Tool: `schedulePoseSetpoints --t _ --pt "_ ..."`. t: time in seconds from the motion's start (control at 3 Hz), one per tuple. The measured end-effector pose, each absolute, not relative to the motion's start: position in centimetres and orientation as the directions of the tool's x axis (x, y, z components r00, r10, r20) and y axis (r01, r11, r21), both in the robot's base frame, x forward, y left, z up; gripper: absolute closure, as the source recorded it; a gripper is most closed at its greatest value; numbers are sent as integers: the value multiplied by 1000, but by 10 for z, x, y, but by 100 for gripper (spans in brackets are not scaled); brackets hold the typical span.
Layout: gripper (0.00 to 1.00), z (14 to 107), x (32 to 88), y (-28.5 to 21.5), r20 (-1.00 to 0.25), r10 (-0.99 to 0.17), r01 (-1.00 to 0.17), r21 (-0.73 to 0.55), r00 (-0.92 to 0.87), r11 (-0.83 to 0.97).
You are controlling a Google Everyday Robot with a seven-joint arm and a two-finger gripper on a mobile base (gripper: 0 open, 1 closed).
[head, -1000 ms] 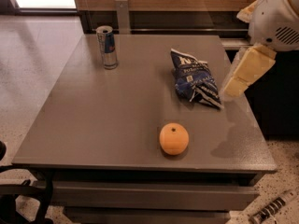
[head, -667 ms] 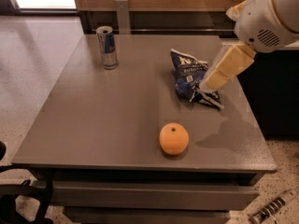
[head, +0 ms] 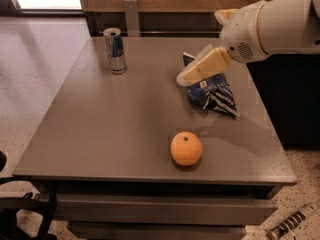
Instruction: Pick redbull can
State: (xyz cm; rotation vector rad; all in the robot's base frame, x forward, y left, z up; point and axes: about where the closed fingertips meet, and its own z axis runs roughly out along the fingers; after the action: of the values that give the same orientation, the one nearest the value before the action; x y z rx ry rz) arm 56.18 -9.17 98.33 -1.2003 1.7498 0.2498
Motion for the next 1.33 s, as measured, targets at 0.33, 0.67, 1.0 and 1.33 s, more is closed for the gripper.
schedulePoseSetpoints --t 0.33,0.67,1.0,1.33 --pt "0 974 582 -54 -886 -464 -817 -275 11 507" --pt "0 969 589 -24 -921 -386 -839 -250 52 483" --pt "0 969 589 -24 -921 -386 -839 -250 52 483" --pt "0 969 603 -15 -923 -380 -844 -251 60 475"
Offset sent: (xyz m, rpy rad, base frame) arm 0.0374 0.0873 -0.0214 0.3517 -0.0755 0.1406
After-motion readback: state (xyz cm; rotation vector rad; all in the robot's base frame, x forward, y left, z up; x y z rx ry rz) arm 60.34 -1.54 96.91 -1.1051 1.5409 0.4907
